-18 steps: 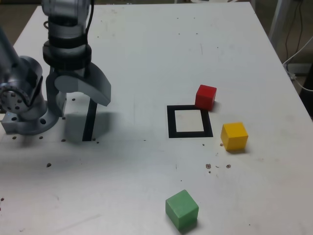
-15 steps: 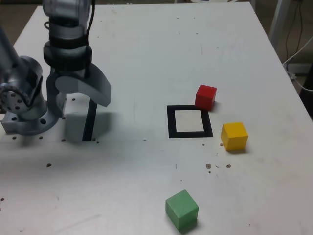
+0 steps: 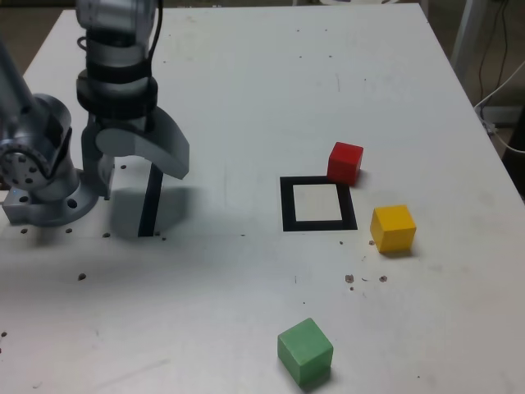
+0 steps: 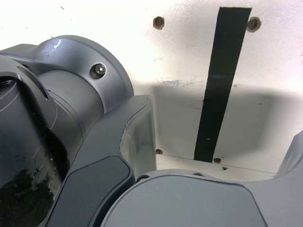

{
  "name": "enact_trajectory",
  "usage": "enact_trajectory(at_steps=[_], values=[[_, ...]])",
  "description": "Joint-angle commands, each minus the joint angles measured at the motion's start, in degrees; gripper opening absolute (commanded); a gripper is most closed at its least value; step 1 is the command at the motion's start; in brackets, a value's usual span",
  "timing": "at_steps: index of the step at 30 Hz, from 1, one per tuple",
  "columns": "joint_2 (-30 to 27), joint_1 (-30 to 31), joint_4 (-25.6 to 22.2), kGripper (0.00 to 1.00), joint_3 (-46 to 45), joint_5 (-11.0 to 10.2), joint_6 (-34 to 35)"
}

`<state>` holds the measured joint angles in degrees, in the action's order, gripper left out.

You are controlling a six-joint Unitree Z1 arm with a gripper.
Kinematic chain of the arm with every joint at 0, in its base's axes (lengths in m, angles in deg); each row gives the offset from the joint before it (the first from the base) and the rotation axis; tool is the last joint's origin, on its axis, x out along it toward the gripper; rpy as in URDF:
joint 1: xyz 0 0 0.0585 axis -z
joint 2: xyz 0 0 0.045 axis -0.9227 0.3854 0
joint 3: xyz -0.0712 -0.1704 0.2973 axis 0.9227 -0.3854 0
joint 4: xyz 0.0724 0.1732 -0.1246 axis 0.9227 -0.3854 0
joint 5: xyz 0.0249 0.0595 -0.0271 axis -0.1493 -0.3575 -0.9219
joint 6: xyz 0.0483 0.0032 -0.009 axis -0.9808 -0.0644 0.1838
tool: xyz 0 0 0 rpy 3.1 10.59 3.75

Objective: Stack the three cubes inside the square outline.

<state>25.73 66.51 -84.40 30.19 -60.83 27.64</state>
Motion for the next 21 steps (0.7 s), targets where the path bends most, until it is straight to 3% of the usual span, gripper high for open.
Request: enact_trajectory(at_steps=[1,8,21], values=[[1.0,-0.1,-0.3,1.00,0.7,-0.3,-0.2],[5.5,-0.1,-1.7,1.00,6.1,-0.6,-3.4],[11.4,-0.1,-10.6,1.00,24.8,-3.7,-10.2]])
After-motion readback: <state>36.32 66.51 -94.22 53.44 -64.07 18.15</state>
